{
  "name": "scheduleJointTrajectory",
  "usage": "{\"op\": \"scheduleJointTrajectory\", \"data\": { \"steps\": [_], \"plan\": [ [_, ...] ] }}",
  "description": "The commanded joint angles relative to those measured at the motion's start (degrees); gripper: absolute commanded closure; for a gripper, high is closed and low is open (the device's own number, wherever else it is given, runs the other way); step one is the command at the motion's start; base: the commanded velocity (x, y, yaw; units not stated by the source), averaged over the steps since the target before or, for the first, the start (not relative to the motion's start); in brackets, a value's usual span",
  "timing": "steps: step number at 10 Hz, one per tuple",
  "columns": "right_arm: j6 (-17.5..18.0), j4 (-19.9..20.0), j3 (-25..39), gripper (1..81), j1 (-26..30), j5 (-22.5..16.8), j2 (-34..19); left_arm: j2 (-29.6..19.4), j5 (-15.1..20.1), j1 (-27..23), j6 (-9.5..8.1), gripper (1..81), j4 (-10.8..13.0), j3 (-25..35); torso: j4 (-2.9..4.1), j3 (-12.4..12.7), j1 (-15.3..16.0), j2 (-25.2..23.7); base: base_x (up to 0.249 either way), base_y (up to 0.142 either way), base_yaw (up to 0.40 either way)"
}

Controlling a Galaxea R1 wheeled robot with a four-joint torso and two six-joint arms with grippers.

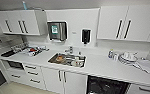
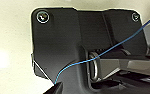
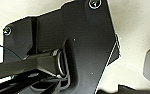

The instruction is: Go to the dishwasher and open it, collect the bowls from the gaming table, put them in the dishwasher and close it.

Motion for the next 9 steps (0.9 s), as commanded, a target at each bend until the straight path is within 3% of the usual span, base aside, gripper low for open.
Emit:
{"op": "scheduleJointTrajectory", "data": {
  "steps": [1, 2, 3, 9],
  "plan": [
    [-12.0, 11.5, -0.4, 1.0, 1.2, -2.2, 0.8, -0.3, 3.3, -2.1, -0.08, 1.0, -0.3, 0.1, 0.00, 0.0, 0.0, 0.0, 0.000, 0.000, 0.365],
    [-19.1, 17.6, -0.1, 1.0, 0.9, -2.1, 0.8, -0.3, 3.3, -2.2, -0.08, 1.0, -0.3, 0.1, 0.00, 0.0, 0.0, 0.0, 0.000, 0.000, 0.365],
    [-23.2, 21.3, -0.1, 1.0, 0.2, -1.8, 0.8, -0.3, 3.3, -2.2, -0.08, 1.0, -0.3, 0.2, 0.00, 0.0, 0.0, 0.0, 0.000, 0.000, 0.365],
    [-24.4, 21.9, 0.9, 1.0, 1.9, -2.2, -0.3, -0.4, 0.8, -2.2, 0.01, 1.0, -0.4, 0.3, 0.00, 0.0, 0.0, 0.0, 0.000, 0.000, 0.365]
  ]
}}
